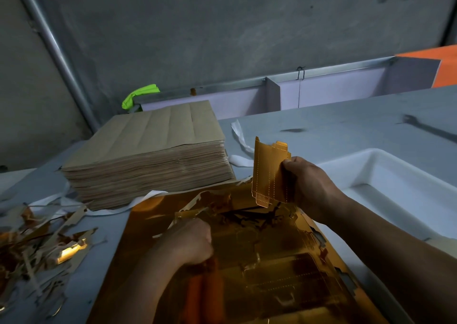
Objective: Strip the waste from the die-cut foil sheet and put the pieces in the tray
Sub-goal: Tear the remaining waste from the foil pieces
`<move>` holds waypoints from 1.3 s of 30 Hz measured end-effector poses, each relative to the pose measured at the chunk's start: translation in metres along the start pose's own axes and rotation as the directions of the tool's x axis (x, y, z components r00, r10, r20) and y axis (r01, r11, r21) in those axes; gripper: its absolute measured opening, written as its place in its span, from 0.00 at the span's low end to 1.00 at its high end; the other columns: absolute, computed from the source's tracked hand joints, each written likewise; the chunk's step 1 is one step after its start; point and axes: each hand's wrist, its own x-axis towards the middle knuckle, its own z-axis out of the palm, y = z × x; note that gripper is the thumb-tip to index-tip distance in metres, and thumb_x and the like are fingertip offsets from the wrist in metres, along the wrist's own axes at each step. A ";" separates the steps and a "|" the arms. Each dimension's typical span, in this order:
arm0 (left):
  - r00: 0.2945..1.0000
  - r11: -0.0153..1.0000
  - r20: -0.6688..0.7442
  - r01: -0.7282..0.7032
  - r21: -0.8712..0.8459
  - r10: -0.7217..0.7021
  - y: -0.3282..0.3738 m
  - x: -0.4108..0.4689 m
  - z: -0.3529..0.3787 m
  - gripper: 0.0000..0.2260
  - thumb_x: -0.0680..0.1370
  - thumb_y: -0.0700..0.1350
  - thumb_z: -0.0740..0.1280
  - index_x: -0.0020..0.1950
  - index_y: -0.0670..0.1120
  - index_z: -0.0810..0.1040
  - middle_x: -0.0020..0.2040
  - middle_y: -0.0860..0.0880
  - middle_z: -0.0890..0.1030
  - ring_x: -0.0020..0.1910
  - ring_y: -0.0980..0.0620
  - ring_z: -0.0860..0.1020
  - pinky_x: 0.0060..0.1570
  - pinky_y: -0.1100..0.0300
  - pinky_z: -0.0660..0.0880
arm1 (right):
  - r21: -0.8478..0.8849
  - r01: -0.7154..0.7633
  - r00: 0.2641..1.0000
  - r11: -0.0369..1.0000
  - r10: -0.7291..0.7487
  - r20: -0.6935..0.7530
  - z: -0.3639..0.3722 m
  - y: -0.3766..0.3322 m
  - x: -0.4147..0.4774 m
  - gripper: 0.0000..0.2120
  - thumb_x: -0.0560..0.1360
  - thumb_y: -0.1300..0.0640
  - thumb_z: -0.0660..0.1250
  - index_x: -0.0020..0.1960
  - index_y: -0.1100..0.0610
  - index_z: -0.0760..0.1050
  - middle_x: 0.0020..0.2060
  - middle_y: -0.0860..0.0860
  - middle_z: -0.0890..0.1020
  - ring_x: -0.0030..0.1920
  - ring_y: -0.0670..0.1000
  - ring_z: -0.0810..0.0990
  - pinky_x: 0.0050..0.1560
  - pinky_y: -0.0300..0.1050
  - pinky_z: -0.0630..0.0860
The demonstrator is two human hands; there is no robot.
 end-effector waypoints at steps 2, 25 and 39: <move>0.992 0.993 -0.064 0.111 0.032 -0.109 -0.014 -0.001 -0.005 0.02 0.79 0.46 0.65 0.48 0.52 0.75 0.46 0.53 0.78 0.44 0.57 0.78 0.45 0.62 0.78 | -0.013 0.004 1.000 1.000 -0.004 0.000 0.000 0.001 0.001 0.10 0.84 0.50 0.56 0.49 0.55 0.68 0.39 0.52 0.69 0.39 0.50 0.72 0.39 0.45 0.71; 0.888 0.905 -0.369 -0.369 -0.212 0.275 0.080 0.013 0.039 0.15 0.80 0.51 0.65 0.66 0.58 0.72 0.60 0.53 0.74 0.51 0.59 0.75 0.41 0.70 0.74 | 0.277 -0.037 0.999 0.960 0.031 0.024 -0.003 -0.002 0.001 0.11 0.84 0.53 0.54 0.59 0.59 0.70 0.52 0.58 0.72 0.52 0.60 0.74 0.58 0.60 0.76; 0.960 0.943 -0.223 0.092 -0.320 -0.169 0.041 0.041 0.017 0.04 0.76 0.41 0.66 0.45 0.50 0.73 0.44 0.50 0.78 0.39 0.54 0.79 0.33 0.61 0.74 | 0.275 -0.059 0.998 0.960 0.059 0.006 -0.005 0.000 0.004 0.18 0.84 0.52 0.55 0.66 0.64 0.70 0.53 0.61 0.75 0.56 0.60 0.78 0.63 0.63 0.73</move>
